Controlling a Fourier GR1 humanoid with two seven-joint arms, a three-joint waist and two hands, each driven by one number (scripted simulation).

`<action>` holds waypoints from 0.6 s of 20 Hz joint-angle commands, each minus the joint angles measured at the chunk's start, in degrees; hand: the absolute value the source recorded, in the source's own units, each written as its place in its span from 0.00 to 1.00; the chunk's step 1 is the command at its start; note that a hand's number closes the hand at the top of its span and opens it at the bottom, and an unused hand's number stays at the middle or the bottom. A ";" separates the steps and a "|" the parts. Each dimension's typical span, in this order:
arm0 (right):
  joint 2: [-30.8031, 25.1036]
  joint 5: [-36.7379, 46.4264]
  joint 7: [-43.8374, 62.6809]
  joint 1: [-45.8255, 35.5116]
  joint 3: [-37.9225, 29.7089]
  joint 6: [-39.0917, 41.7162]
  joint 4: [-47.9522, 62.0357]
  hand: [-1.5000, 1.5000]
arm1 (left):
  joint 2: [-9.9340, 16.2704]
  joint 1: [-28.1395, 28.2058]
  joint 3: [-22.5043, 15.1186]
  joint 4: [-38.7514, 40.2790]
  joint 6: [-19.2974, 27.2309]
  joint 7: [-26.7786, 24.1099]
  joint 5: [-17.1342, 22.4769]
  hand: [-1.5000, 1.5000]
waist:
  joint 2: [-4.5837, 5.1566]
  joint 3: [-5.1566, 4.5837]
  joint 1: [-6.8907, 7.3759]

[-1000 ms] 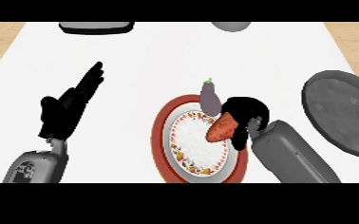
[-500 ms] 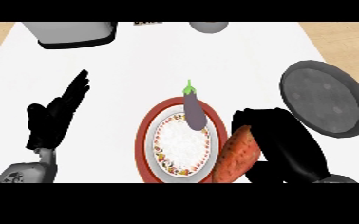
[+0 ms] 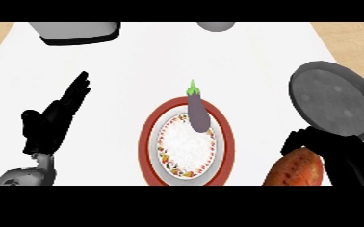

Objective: Pick the sweet potato from the plate and place it in the pan

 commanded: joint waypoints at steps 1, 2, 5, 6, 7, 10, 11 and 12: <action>-1.84 2.76 -2.92 12.03 -5.79 -7.20 -11.95 1.00 | -0.04 1.57 -0.77 -0.85 -0.74 -1.05 -0.40 0.50 | 0.53 -0.01 1.27; -2.46 1.49 -5.34 15.15 -7.94 -9.01 -11.10 1.00 | 0.34 1.56 -1.13 -2.78 -0.92 0.34 -0.52 0.50 | 0.53 0.02 1.52; 1.14 -5.15 -13.25 18.23 -13.89 -16.24 -4.81 1.00 | 0.80 -1.96 -0.14 -2.85 -0.81 2.66 -0.10 0.50 | 0.88 0.07 2.40; 0.91 -6.52 -16.48 21.17 -15.78 -17.59 -4.66 1.00 | -1.80 1.78 -2.61 -1.94 0.20 -1.44 -1.87 0.50 | 0.90 0.02 2.44; 0.60 -9.04 -18.57 19.85 -20.15 -17.59 -0.94 1.00 | -0.32 -0.28 -1.22 -2.35 -1.51 0.06 -0.29 0.50 | 1.24 -0.07 3.91; 2.12 -13.10 -28.59 24.68 -23.84 -20.68 5.94 1.00 | -0.24 -0.23 -1.64 -4.47 -1.75 1.36 -0.61 0.50 | 1.25 -0.05 4.54; 1.71 -13.72 -31.07 23.62 -26.87 -20.36 8.15 1.00 | -0.42 -1.38 -0.74 0.16 -3.25 -1.20 0.22 0.50 | 1.44 -0.15 4.78; 3.18 -13.61 -36.91 24.90 -26.72 -22.96 12.46 1.00 | -1.10 -4.35 -0.80 -1.01 -1.70 2.53 -0.14 0.50 | 1.42 -0.10 4.66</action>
